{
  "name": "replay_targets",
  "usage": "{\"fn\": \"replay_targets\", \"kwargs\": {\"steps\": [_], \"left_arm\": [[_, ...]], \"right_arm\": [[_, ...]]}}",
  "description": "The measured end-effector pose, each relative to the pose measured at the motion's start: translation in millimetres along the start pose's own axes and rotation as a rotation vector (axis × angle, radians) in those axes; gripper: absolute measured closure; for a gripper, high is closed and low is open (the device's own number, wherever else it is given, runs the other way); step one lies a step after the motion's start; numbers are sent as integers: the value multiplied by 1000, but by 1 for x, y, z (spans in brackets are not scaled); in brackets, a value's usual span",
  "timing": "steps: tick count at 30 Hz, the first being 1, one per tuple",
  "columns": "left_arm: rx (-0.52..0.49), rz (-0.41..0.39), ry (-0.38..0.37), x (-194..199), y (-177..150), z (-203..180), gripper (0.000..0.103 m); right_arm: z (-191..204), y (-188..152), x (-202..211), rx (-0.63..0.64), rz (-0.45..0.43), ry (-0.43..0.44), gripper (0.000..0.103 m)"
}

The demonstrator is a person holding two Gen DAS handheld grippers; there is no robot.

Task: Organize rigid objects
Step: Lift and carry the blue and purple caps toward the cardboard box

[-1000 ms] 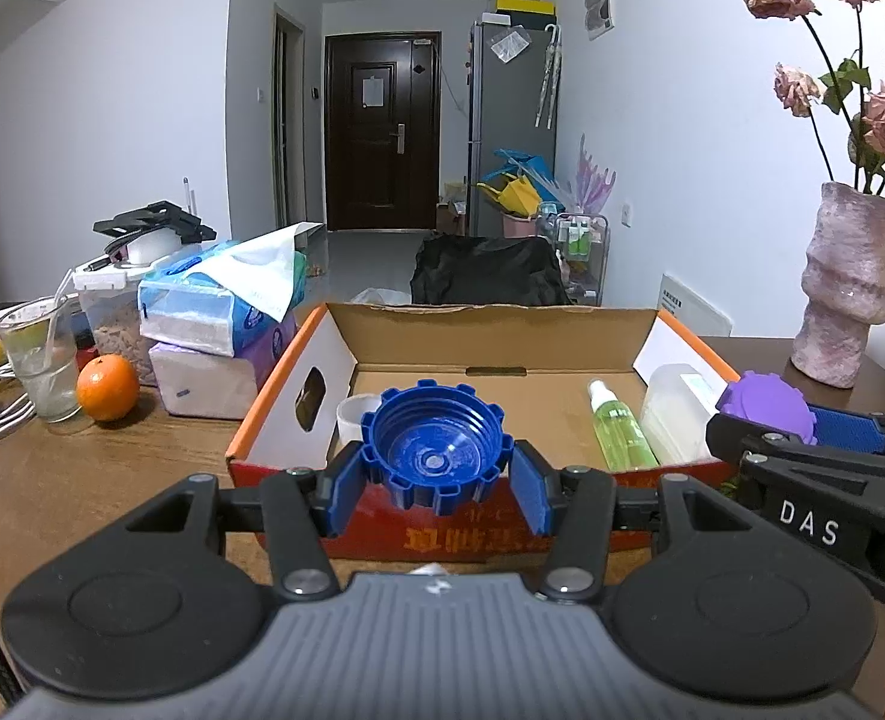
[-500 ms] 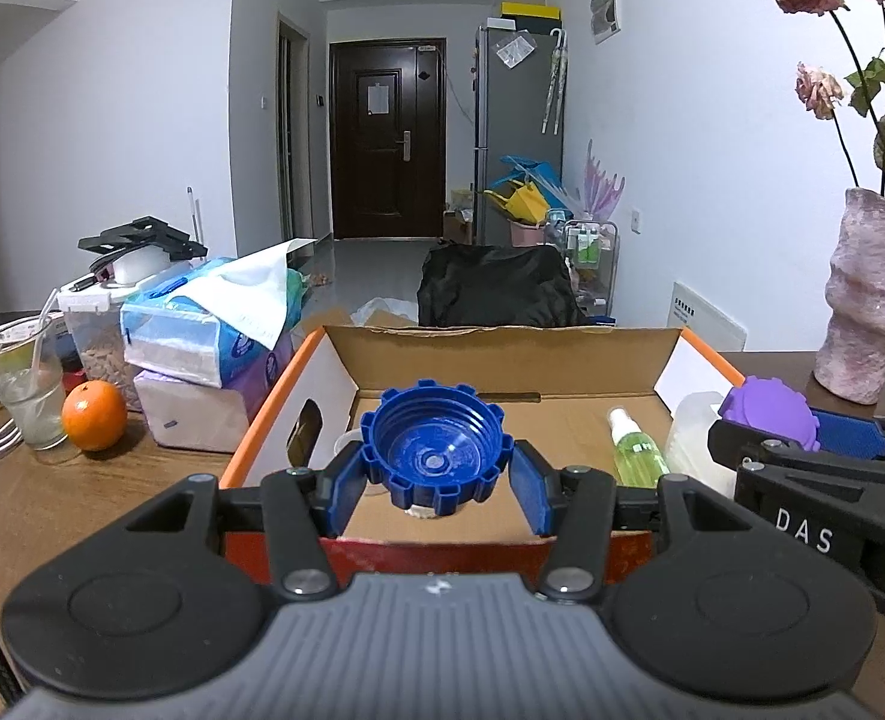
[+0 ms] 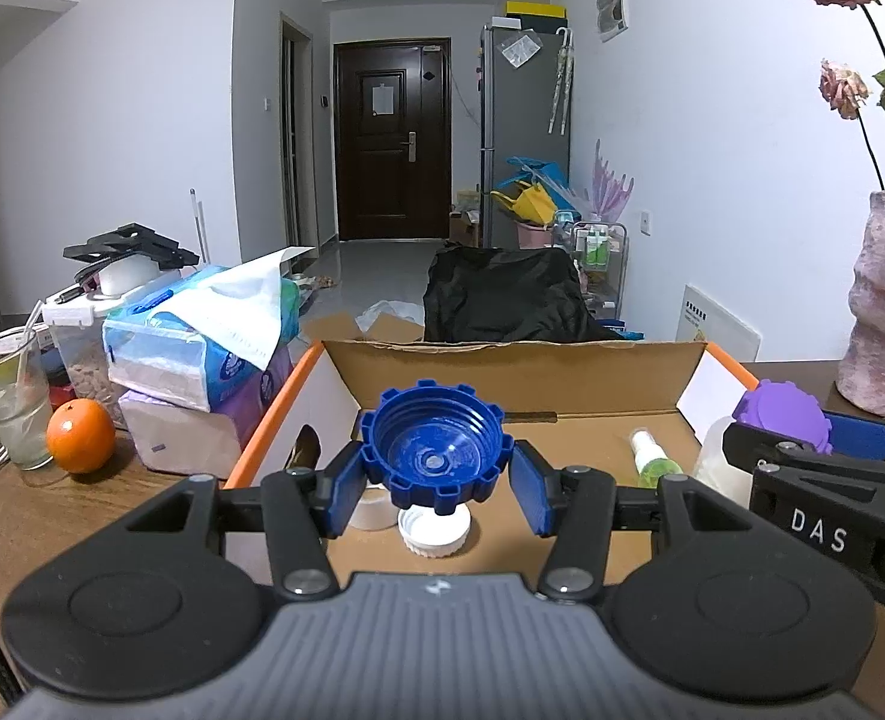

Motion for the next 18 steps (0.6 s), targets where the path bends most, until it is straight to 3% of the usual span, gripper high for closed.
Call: {"fn": "replay_targets", "kwargs": {"steps": [18], "left_arm": [[2, 7, 16, -29, 11, 3, 49]], "right_arm": [[3, 13, -25, 8, 5, 2, 51]]}}
Point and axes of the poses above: each gripper's, at about its wrist camera, not at the fingertips, and x roughly against the way its jaws point, z to its left, y to its top, the point moved 7 cm from there along -x, roughly the way its jaws point, and after that the axes turned 5 degrees about z, right-handed, at the moved point
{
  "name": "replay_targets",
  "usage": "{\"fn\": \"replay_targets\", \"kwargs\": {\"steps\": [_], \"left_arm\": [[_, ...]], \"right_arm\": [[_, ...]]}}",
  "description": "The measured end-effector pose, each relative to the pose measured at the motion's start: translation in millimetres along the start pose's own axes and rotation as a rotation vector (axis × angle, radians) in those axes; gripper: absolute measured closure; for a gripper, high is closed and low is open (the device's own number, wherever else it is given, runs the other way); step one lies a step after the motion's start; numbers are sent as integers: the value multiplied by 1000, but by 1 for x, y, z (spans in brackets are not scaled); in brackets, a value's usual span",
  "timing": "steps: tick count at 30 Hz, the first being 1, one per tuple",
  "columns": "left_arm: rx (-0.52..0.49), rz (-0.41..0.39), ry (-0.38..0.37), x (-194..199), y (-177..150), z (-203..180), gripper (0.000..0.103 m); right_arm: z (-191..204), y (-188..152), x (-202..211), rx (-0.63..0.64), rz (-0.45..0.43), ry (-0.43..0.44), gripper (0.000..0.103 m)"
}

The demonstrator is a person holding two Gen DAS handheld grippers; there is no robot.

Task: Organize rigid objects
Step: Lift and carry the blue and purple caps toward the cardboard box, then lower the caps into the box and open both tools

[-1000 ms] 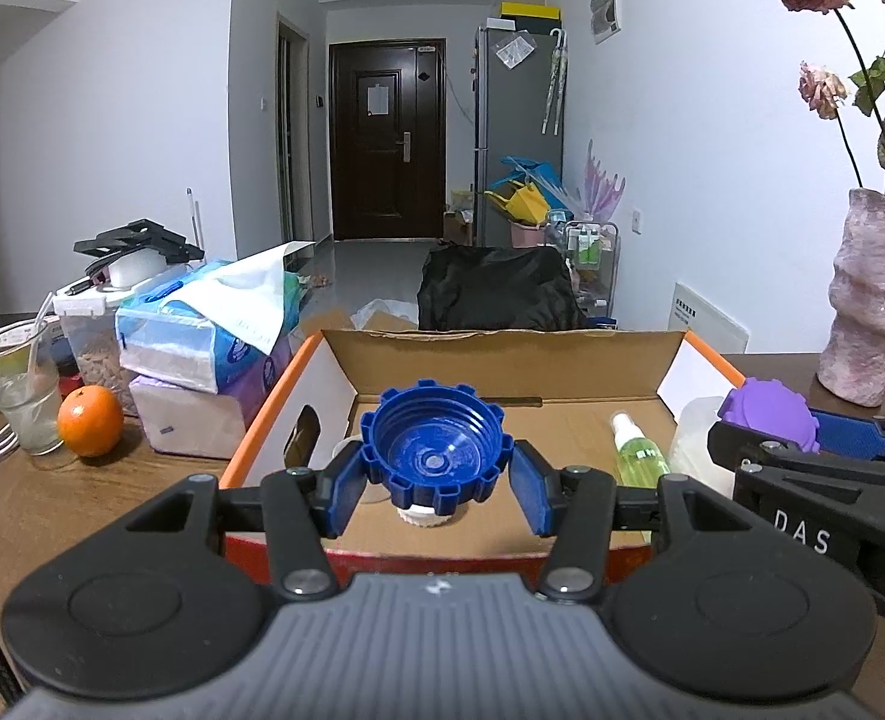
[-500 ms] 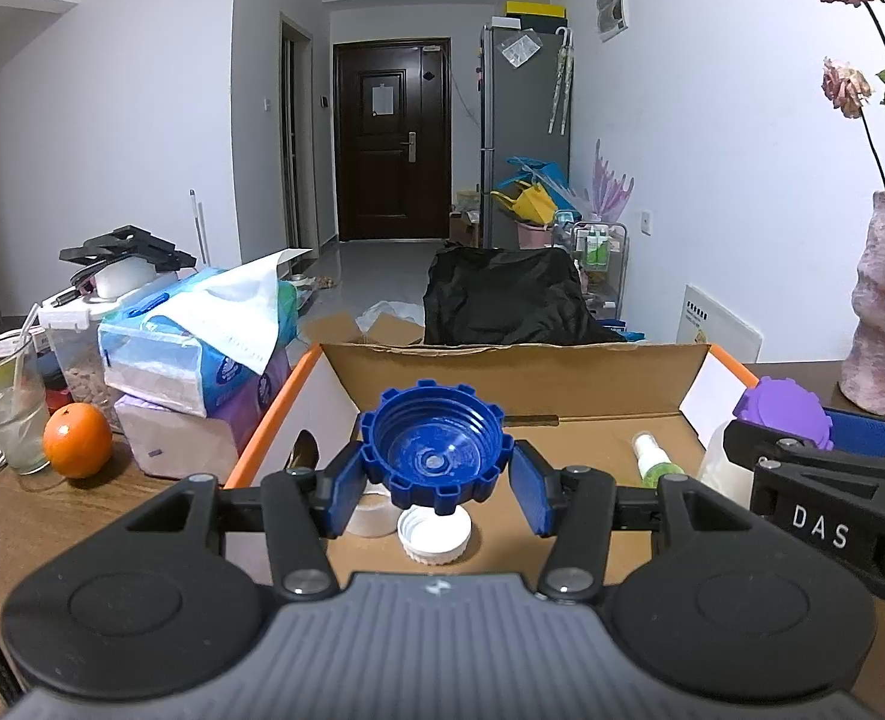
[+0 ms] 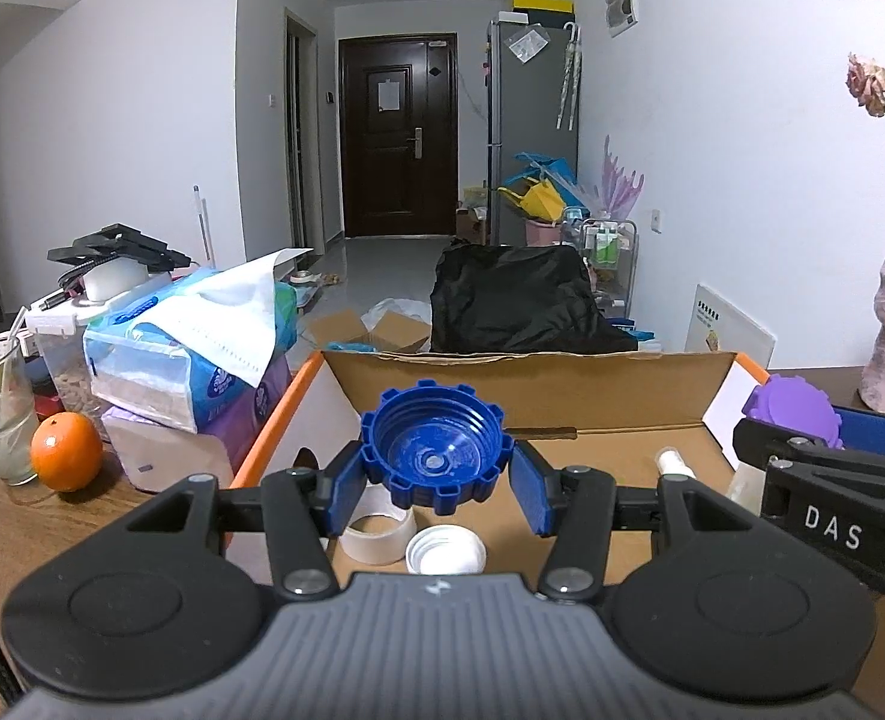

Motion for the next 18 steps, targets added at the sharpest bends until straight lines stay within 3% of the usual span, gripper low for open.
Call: {"fn": "replay_targets", "kwargs": {"steps": [18], "left_arm": [[-4, 4, -1, -19, 5, 4, 49]], "right_arm": [[0, 3, -24, 8, 50, -4, 50]]}}
Point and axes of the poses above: each gripper's, at about its wrist camera, not at the fingertips, and x roughly against the way its jaws point, z to its left, y to its top, the point moved 7 cm from there along -x, roughly the way its jaws point, and after that the axes turned 5 degrees about z, right-handed, at the moved point
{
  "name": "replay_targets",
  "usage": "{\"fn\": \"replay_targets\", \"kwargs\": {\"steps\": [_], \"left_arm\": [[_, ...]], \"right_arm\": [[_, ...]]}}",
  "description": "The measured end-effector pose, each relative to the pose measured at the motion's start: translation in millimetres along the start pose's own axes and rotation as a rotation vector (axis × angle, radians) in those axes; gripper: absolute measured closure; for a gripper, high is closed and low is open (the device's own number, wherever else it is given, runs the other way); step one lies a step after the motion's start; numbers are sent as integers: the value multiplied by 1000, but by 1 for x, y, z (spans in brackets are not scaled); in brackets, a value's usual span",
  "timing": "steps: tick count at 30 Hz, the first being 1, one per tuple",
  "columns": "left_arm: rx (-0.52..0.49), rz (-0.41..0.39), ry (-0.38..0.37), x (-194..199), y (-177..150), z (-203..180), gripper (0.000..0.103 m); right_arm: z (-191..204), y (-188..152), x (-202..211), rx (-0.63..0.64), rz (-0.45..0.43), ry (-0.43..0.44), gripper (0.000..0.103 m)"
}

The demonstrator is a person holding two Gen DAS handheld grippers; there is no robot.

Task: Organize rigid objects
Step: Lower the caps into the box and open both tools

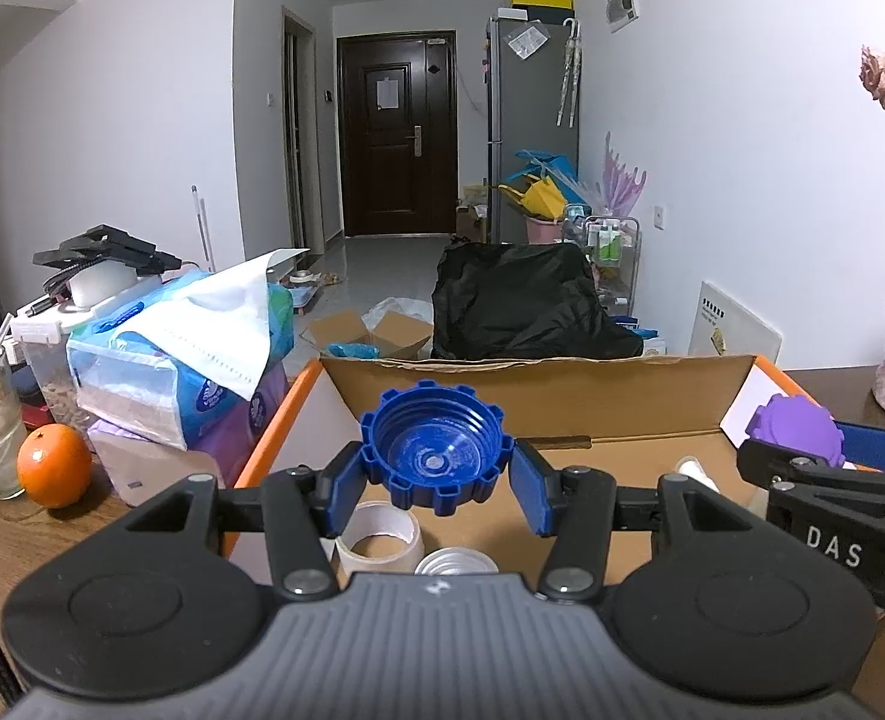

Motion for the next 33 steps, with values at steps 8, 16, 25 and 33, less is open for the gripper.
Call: {"fn": "replay_targets", "kwargs": {"steps": [8, 16, 25, 33], "left_arm": [[13, -28, 80, 3, 2, 11, 0], [20, -27, 109, 3, 3, 15, 0], [25, -31, 115, 5, 4, 16, 0], [30, -38, 115, 10, 4, 16, 0]], "right_arm": [[-9, 1, -1, -13, 7, -37, 15], [-13, 1, -1, -21, 11, -54, 0], [-12, 0, 1, -27, 3, -54, 0], [-12, 2, 7, -29, -10, -51, 0]]}}
Point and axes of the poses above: each gripper's, at about its wrist camera, not at the fingertips, and x roughly against the way its jaws point, z to its left, y to its top, the point moved 7 cm from there along -x, roughly the way its jaws point, and after that the axes turned 5 degrees about z, right-handed, at the moved point
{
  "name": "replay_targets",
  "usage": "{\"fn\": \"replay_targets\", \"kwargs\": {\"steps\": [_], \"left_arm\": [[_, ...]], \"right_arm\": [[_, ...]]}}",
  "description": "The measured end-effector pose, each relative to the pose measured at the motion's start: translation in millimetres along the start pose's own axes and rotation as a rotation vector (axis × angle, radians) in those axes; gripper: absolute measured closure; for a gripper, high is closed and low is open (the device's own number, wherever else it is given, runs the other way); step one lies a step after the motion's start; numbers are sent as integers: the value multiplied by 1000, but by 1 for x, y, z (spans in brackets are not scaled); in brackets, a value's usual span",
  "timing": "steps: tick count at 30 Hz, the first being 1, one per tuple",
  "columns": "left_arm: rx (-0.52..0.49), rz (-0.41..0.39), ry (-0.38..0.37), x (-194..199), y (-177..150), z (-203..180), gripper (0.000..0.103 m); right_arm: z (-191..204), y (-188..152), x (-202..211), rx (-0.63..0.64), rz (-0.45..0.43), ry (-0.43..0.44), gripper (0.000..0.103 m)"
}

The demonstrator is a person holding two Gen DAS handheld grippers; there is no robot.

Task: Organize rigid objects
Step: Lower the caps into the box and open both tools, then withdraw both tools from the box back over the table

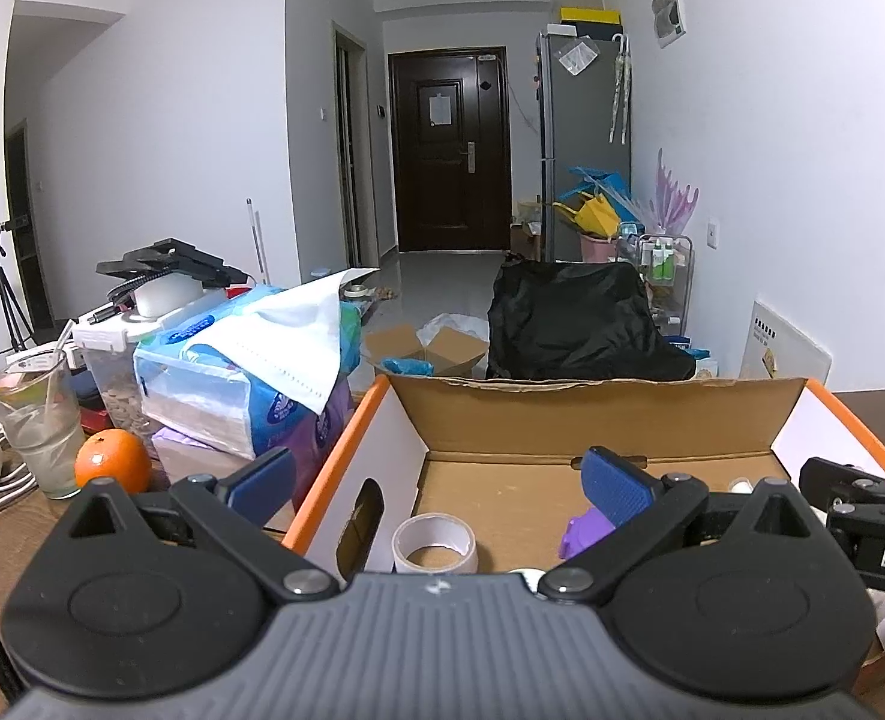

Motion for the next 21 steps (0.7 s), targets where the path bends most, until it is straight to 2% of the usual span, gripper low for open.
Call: {"fn": "replay_targets", "kwargs": {"steps": [21], "left_arm": [[32, -12, -2, 41, -14, 19, 0]], "right_arm": [[0, -16, 45, -10, -29, 17, 0]]}}
Point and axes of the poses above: each gripper's, at about its wrist camera, not at the fingertips, and x roughly against the way its jaws point, z to its left, y to its top, the point moved 7 cm from there along -x, roughly the way its jaws point, and after that the axes turned 5 degrees about z, right-handed, at the moved point
